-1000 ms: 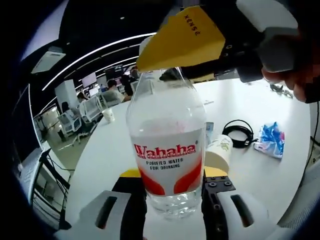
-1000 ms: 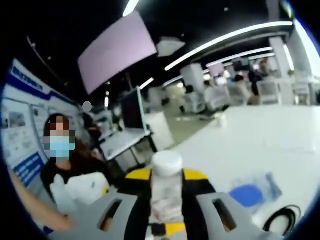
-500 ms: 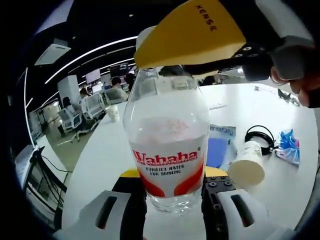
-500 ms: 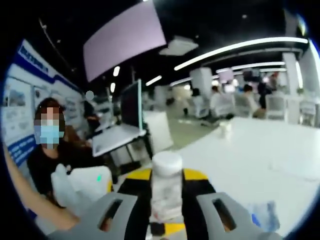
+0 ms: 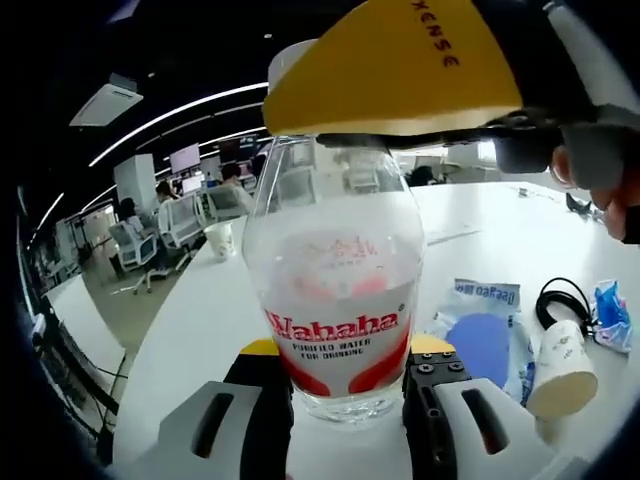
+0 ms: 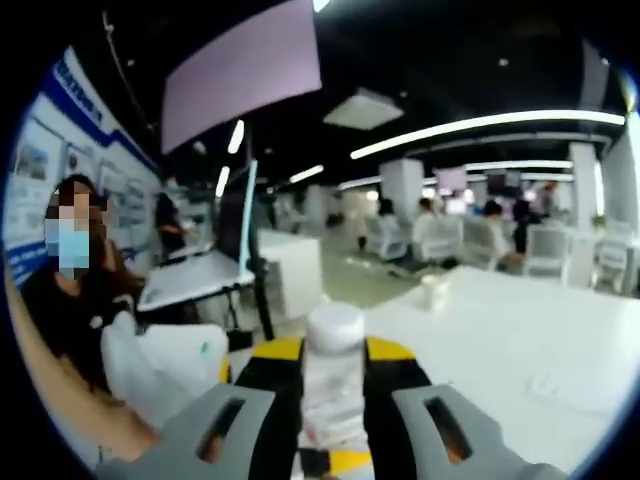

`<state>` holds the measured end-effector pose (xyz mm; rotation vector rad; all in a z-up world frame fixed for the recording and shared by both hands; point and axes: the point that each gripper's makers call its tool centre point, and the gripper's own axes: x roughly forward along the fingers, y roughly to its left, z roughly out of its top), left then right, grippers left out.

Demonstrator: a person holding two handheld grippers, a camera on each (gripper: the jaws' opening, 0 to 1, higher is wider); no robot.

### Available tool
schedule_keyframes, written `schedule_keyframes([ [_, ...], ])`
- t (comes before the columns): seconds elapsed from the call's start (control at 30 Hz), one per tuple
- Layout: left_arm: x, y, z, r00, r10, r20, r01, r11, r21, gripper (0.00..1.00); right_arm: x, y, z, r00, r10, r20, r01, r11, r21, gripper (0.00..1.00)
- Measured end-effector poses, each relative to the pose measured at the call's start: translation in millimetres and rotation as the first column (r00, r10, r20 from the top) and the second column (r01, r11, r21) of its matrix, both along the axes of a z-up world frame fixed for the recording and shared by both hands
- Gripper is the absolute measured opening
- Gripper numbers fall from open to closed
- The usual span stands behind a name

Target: Arrange the tabletop items into an orderly group along one side of the table until the central work area is clear of visible clutter.

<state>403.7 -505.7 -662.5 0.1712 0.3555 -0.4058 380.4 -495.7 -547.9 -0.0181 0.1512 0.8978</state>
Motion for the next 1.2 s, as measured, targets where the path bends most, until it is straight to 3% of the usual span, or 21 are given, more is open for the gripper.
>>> schedule_keyframes([
  [0.13, 15.5, -6, -7.5, 0.999, -0.033, 0.004, 0.033, 0.999, 0.010, 0.39, 22, -6, -12.5, 1.000, -0.018, 0.007, 0.018, 1.000, -0.017, 0.17],
  [0.27, 25.4, -8, -8.1, 1.000, -0.030, 0.004, 0.030, 1.000, -0.004, 0.39, 28, -6, -12.2, 1.000, -0.021, 0.022, 0.022, 1.000, -0.020, 0.17],
  [0.53, 38.4, -15, -27.0, 0.999, -0.029, -0.019, 0.028, 0.999, -0.023, 0.39, 35, -7, -28.2, 1.000, -0.005, 0.026, 0.007, 0.998, -0.060, 0.17],
  [0.93, 34.8, -13, -42.5, 0.999, -0.016, -0.033, 0.016, 1.000, -0.021, 0.39, 34, -7, -45.4, 0.999, 0.037, 0.020, -0.035, 0.996, -0.085, 0.17],
  [1.2, 33.7, -10, -42.0, 1.000, -0.016, -0.023, 0.016, 1.000, -0.024, 0.39, 34, -5, -46.6, 0.999, 0.040, 0.032, -0.039, 0.998, -0.048, 0.17],
])
